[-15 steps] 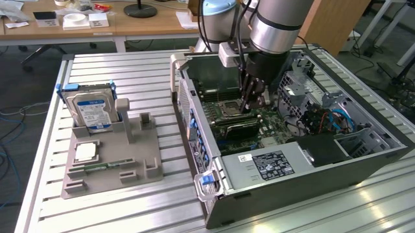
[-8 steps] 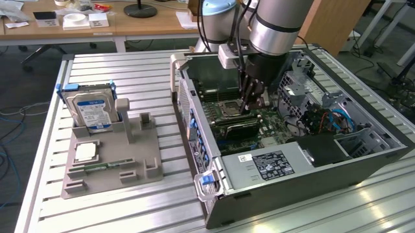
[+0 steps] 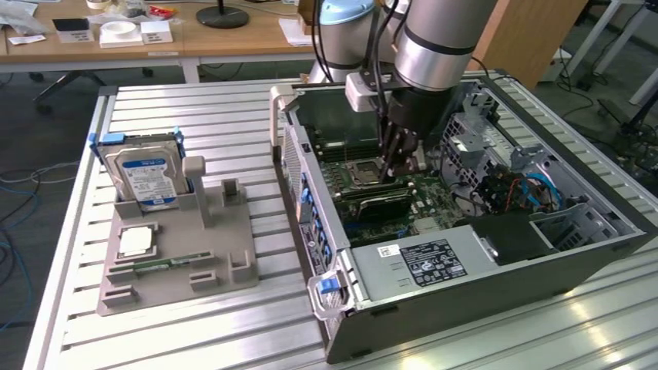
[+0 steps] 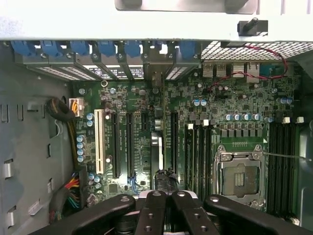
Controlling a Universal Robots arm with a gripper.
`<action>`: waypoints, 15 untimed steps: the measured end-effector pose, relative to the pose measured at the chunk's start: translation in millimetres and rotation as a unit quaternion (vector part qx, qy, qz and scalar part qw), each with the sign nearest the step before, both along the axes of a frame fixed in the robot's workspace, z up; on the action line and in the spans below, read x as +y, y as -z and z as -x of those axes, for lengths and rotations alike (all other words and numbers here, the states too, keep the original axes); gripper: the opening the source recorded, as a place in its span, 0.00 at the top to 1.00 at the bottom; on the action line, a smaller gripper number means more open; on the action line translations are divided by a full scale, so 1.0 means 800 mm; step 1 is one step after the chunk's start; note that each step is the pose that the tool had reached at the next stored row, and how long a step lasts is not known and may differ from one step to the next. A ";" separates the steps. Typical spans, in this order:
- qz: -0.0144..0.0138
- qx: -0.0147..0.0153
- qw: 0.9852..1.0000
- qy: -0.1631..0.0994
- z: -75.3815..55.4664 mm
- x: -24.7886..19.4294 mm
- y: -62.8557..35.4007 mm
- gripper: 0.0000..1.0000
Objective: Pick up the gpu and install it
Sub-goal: 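Press down on the gpu until it lock into place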
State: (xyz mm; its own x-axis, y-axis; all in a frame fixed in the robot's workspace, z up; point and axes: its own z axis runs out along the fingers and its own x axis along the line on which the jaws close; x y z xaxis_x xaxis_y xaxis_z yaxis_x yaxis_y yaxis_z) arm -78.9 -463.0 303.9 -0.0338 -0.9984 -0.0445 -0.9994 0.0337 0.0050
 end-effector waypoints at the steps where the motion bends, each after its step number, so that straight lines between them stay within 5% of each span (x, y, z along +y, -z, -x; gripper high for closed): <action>1: 0.000 0.000 1.000 0.000 0.001 0.0001 0.000 0.89; 15: 0.000 0.000 1.000 0.000 0.003 0.0085 0.010 0.89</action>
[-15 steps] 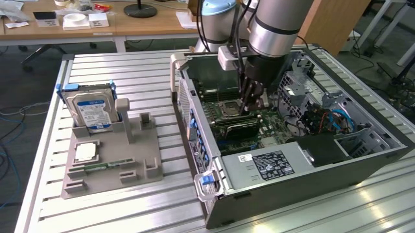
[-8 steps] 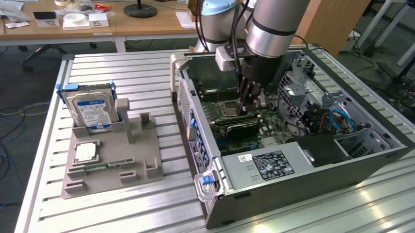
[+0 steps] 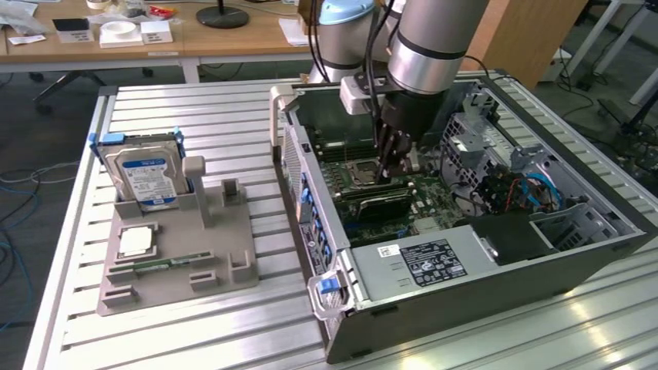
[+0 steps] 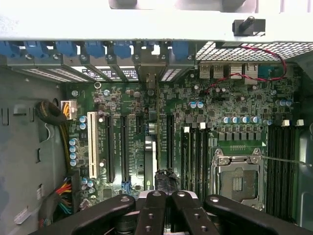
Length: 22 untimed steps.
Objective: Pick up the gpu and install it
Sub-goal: 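Press down on the gpu until it lock into place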
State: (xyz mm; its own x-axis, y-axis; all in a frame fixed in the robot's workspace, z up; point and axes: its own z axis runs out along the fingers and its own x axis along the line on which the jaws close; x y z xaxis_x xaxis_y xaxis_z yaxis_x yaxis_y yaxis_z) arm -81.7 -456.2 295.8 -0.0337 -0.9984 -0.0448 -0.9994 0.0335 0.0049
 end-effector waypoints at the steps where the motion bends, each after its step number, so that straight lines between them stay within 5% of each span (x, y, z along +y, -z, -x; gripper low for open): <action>1: 0.000 0.000 1.000 0.000 0.000 0.0000 0.000 0.89; 22: 0.000 0.000 1.000 0.000 0.001 -0.0005 0.022 0.89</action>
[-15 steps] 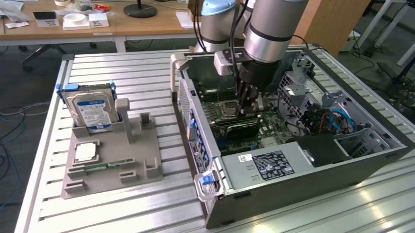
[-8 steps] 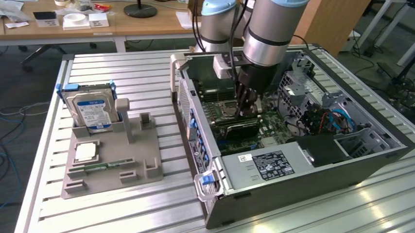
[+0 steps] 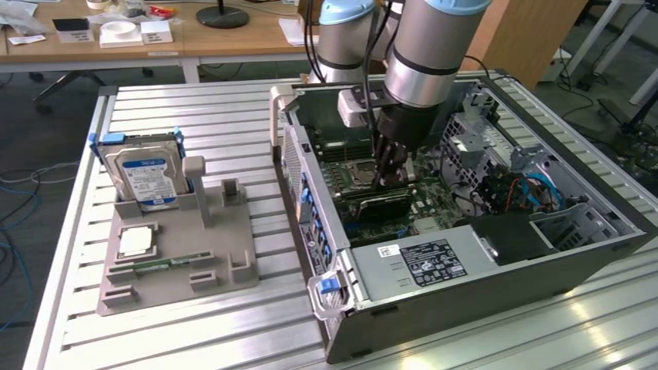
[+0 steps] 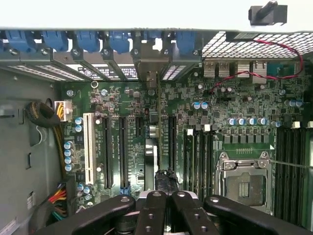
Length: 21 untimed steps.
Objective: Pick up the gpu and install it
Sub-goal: 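Press down on the gpu until it lock into place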
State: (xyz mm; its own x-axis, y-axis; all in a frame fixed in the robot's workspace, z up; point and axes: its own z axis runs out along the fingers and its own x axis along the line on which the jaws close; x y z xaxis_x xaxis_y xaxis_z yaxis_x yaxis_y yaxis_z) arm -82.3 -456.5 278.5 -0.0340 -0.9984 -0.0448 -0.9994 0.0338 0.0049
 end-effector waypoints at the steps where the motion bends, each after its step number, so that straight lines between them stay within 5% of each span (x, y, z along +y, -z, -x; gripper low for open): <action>1: 0.000 0.000 1.000 0.000 0.000 0.0000 0.001 0.89; 21: 0.000 0.000 1.000 0.000 0.003 -0.0014 0.012 0.89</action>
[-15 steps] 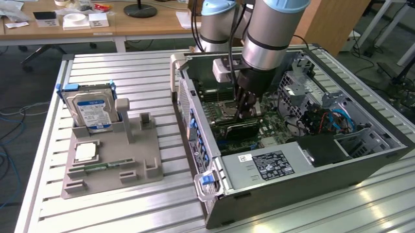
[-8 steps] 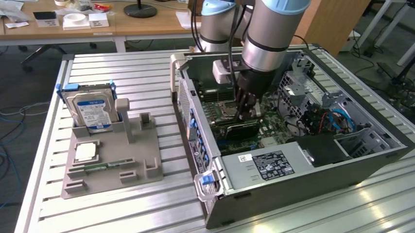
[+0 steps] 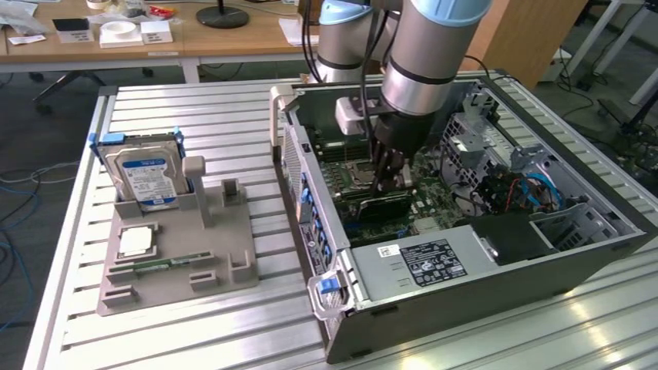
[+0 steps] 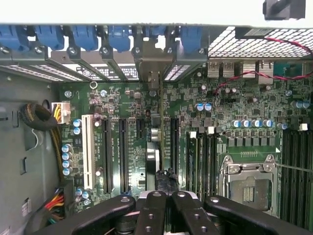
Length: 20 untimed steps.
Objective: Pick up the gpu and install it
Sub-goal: 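Press down on the gpu until it lock into place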
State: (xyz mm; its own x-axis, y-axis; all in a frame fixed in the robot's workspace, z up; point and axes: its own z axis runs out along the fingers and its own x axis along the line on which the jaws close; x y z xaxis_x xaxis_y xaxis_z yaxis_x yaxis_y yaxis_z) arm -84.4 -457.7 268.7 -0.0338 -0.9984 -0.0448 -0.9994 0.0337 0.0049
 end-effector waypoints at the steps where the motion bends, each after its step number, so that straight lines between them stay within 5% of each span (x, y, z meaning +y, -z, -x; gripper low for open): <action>1: 0.000 0.000 1.000 0.000 0.000 0.0001 0.001 0.89; 20: 0.000 0.000 1.000 0.000 0.000 -0.0010 0.007 0.89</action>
State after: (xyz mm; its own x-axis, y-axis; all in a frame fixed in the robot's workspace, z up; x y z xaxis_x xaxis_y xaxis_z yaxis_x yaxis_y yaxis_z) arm -84.0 -458.5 263.4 -0.0338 -0.9984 -0.0448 -0.9994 0.0336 0.0049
